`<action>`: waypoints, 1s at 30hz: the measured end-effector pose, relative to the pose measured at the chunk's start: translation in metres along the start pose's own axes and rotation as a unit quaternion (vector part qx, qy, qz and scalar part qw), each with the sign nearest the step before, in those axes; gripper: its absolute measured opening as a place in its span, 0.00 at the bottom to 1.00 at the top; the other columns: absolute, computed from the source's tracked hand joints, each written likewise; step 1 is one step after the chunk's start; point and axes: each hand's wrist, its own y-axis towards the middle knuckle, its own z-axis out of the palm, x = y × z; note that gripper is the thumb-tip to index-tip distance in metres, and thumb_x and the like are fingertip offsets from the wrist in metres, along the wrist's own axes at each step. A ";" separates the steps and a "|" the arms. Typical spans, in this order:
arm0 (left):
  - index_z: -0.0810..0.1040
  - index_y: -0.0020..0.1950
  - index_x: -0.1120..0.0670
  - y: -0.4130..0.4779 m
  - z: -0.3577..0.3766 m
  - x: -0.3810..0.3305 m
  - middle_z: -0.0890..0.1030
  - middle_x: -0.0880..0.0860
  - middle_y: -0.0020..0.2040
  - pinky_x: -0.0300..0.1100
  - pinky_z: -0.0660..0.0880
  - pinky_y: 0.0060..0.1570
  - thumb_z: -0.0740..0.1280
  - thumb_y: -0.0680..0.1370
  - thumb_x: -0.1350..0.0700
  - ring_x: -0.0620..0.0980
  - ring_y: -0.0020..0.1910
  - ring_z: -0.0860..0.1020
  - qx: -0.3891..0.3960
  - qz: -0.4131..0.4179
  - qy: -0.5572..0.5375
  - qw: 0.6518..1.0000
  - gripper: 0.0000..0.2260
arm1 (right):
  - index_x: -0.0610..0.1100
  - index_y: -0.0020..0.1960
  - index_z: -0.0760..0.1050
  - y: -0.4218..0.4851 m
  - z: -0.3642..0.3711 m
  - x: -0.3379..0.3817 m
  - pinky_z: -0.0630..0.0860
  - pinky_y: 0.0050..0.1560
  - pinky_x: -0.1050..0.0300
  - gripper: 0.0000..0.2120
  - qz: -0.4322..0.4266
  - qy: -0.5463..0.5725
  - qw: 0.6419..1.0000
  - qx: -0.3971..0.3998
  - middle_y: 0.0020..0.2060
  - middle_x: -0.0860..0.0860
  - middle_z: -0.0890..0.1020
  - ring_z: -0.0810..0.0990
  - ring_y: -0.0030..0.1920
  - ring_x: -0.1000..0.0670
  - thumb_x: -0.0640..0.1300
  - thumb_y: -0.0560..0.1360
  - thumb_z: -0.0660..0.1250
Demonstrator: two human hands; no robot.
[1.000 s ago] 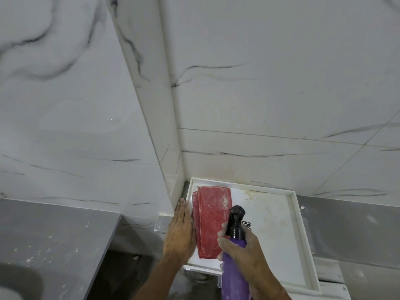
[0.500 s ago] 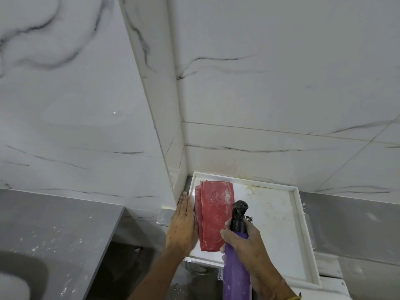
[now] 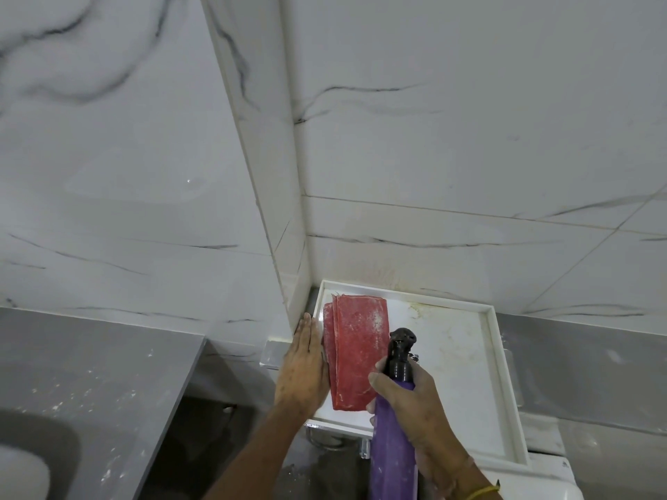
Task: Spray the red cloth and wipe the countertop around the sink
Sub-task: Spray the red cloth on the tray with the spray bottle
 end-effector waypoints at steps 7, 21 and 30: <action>0.33 0.75 0.56 0.000 0.003 0.002 0.38 0.57 0.79 0.43 0.36 0.72 0.49 0.81 0.41 0.48 0.75 0.34 -0.007 0.000 0.000 1.000 0.34 | 0.45 0.47 0.78 0.002 -0.002 -0.003 0.80 0.30 0.55 0.05 0.009 0.009 1.000 -0.001 0.44 0.40 0.82 0.82 0.27 0.48 0.39 0.72 0.72; 0.34 0.76 0.56 0.001 0.005 0.003 0.40 0.57 0.79 0.44 0.37 0.73 0.49 0.81 0.40 0.48 0.75 0.35 -0.015 0.000 -0.005 1.000 0.34 | 0.43 0.48 0.78 0.007 -0.001 -0.006 0.79 0.28 0.57 0.06 0.029 0.023 0.999 0.006 0.43 0.38 0.82 0.82 0.26 0.48 0.39 0.72 0.72; 0.36 0.77 0.57 0.001 0.002 0.001 0.40 0.57 0.79 0.43 0.36 0.72 0.50 0.82 0.43 0.47 0.74 0.35 -0.018 -0.002 -0.011 1.000 0.33 | 0.43 0.51 0.77 0.007 0.000 -0.005 0.80 0.31 0.55 0.09 0.036 0.015 0.999 0.006 0.42 0.41 0.83 0.82 0.29 0.46 0.43 0.73 0.72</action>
